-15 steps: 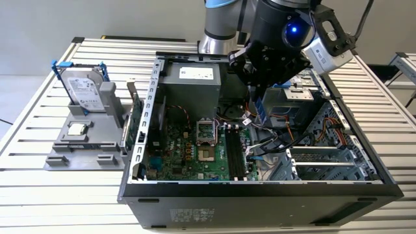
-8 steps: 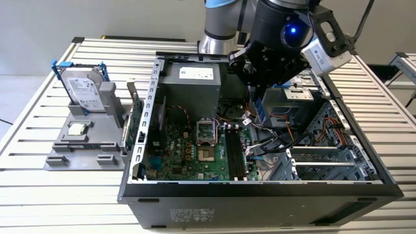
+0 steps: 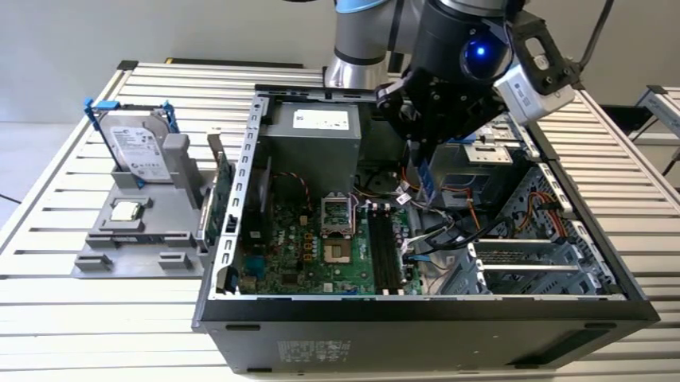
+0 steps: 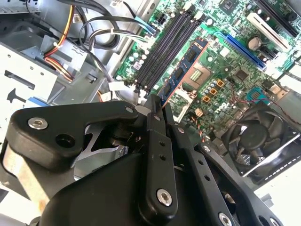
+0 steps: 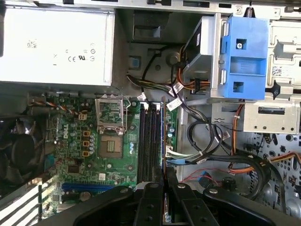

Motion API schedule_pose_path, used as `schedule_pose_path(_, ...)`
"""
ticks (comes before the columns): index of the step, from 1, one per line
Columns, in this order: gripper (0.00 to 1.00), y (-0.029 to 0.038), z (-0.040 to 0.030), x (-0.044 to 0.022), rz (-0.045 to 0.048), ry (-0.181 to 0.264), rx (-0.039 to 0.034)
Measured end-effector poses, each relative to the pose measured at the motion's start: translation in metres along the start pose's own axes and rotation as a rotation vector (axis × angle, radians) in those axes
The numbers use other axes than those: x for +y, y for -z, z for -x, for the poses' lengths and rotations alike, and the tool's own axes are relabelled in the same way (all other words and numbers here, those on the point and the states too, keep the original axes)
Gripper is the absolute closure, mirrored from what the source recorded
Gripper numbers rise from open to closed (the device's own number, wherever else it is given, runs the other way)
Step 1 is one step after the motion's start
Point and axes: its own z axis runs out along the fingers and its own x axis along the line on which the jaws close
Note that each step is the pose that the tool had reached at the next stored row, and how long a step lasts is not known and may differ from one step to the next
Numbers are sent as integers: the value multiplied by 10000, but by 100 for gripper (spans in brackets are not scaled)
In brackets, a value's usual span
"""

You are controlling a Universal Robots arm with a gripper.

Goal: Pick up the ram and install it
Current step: 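Insert the ram into the slot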

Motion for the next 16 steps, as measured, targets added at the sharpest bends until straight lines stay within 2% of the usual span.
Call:
schedule_pose_path(8, 100, -54, 1, 1, -1, -22, 0)
schedule_pose_path(16, 100, -65, 1, 1, -1, -28, 0)
